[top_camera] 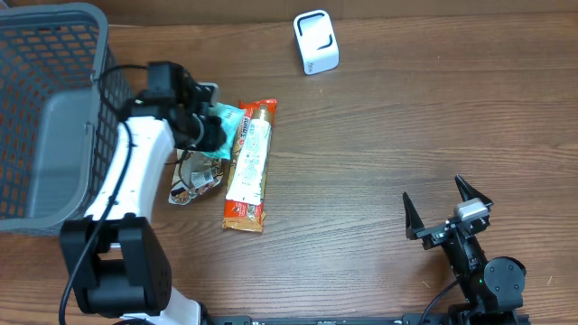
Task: Scan the item barcode
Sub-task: 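Place green wipes pack on table pile and raise left arm, then move right gripper to item pile and grasp white lotion tube, then lift white tube with right gripper and pull it rightward, then carry white tube with right gripper up to the white scanner, then move tube right and set it down at table's right edge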
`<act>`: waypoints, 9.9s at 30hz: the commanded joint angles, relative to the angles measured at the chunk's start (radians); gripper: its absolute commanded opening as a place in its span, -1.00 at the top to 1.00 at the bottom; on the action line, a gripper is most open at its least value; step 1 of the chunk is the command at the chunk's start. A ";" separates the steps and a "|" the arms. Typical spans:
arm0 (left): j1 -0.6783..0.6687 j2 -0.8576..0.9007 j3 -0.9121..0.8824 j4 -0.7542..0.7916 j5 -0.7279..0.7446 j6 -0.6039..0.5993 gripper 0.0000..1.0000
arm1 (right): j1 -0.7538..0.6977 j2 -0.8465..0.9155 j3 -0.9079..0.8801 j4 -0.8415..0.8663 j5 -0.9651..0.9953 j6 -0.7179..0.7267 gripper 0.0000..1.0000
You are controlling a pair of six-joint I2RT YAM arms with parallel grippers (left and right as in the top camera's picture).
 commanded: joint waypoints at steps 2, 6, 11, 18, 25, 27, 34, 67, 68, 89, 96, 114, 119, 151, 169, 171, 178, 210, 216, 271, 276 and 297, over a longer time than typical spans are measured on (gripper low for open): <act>-0.041 -0.011 -0.060 0.043 -0.024 -0.018 0.57 | -0.002 -0.010 -0.010 0.006 0.011 0.006 -1.00; -0.042 -0.011 -0.079 0.045 -0.031 -0.066 0.31 | -0.002 -0.010 -0.010 0.006 0.011 0.006 -1.00; -0.043 -0.011 -0.084 0.037 -0.019 -0.067 -0.98 | -0.002 -0.010 -0.010 0.006 0.011 0.006 -1.00; -0.039 -0.011 -0.062 0.037 -0.005 -0.076 -1.00 | -0.002 -0.010 -0.010 0.006 0.011 0.006 -1.00; -0.015 -0.048 0.151 -0.115 0.002 -0.132 -1.00 | -0.002 -0.010 -0.010 0.006 0.011 0.006 -1.00; -0.002 -0.059 0.248 -0.183 0.002 -0.137 -0.99 | -0.002 -0.010 -0.010 0.006 0.011 0.006 -1.00; 0.060 -0.069 0.496 -0.353 0.003 -0.138 -1.00 | -0.002 -0.010 -0.010 0.008 0.010 0.006 -1.00; 0.071 -0.067 0.523 -0.355 -0.035 -0.137 -0.99 | 0.071 1.269 1.373 -0.720 -0.604 0.071 -1.00; 0.071 -0.067 0.523 -0.355 -0.035 -0.137 -1.00 | 0.095 1.337 1.426 -0.756 -0.604 0.071 -1.00; 0.071 -0.067 0.523 -0.355 -0.035 -0.137 -0.99 | 0.372 1.962 1.592 -0.547 -0.462 0.610 -0.89; 0.071 -0.067 0.523 -0.355 -0.035 -0.137 -0.99 | 0.393 1.962 1.610 -0.568 -0.385 0.648 -0.88; 0.071 -0.067 0.523 -0.355 -0.035 -0.137 -0.99 | 0.561 2.129 1.609 -0.433 -0.151 0.687 -0.86; 0.070 -0.067 0.523 -0.355 -0.035 -0.137 -0.99 | 0.562 2.169 1.609 -0.425 -0.187 0.711 -0.81; 0.071 -0.067 0.523 -0.355 -0.035 -0.137 -0.99 | 0.578 2.056 1.606 -0.607 -0.164 0.568 0.88; 0.071 -0.067 0.523 -0.355 -0.035 -0.137 -1.00 | 0.578 2.003 1.604 -0.911 0.513 0.496 0.93; 0.071 -0.067 0.523 -0.355 -0.035 -0.137 -0.99 | 0.578 2.008 1.598 -0.926 0.626 0.496 0.93; 0.071 -0.067 0.523 -0.355 -0.035 -0.137 -1.00 | 0.578 2.040 1.538 -0.932 0.826 0.456 0.93; 0.071 -0.067 0.523 -0.355 -0.035 -0.137 -0.99 | 0.127 2.043 1.742 -0.826 -0.964 0.170 0.93; 0.071 -0.067 0.523 -0.355 -0.035 -0.137 -1.00 | 0.097 1.986 1.751 -0.819 -0.961 0.150 0.93; 0.071 -0.067 0.522 -0.355 -0.035 -0.137 -0.99 | 0.340 2.435 2.077 -0.154 0.901 -0.682 0.93; 0.071 -0.067 0.522 -0.355 -0.035 -0.137 -1.00 | 0.342 2.254 2.078 -0.424 0.726 -0.486 0.93; 0.071 -0.067 0.522 -0.355 -0.035 -0.137 -1.00 | -0.098 1.852 1.884 -1.332 0.412 -0.004 0.93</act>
